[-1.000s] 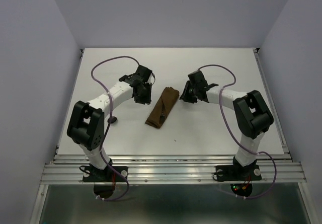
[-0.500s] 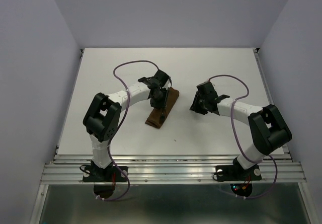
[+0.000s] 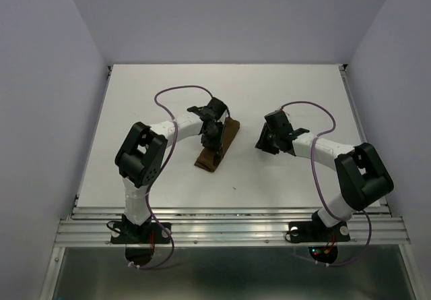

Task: Fold the napkin into a case and place the utensils inside
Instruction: Insert the fork into the folded napkin.

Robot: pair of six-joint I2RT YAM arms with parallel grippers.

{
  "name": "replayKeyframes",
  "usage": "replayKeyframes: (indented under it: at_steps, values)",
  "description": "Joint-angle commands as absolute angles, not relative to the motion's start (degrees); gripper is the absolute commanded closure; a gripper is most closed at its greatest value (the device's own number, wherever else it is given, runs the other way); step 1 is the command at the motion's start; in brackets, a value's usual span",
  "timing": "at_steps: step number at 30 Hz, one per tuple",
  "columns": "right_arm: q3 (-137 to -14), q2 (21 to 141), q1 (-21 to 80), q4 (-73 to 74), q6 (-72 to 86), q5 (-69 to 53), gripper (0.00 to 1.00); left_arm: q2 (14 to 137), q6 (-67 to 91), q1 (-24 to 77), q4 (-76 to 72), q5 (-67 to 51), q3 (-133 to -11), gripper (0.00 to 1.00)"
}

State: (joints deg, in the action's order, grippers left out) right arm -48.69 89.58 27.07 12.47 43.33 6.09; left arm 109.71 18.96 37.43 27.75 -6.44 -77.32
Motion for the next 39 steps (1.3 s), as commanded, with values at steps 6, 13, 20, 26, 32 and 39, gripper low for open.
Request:
replayKeyframes:
  at_steps: [6,13,20,26,32,39]
  values:
    - [-48.78,87.72,27.25,11.87,43.59,7.56,0.6,110.48,18.54,37.88,26.81,-5.89,-76.38,0.73]
    - [-48.87,87.45,27.25,12.13,43.51,7.65,0.6,109.69,17.67,37.97,28.65,-4.22,-77.78,0.93]
    - [-49.04,86.84,27.25,12.22,43.59,7.3,0.6,110.04,13.01,37.97,35.15,-1.94,-81.47,1.0]
    - [-47.39,87.19,27.25,5.12,46.4,-2.08,0.52,109.34,12.13,37.97,36.04,-1.23,-81.91,1.0]
    - [-44.56,93.5,30.31,-10.8,54.84,-9.14,0.37,110.21,11.95,37.71,35.51,-2.46,-82.0,1.0]
    - [-46.84,103.78,33.04,-22.67,61.25,-11.6,0.38,109.95,11.69,37.09,35.33,-4.04,-82.09,1.0]
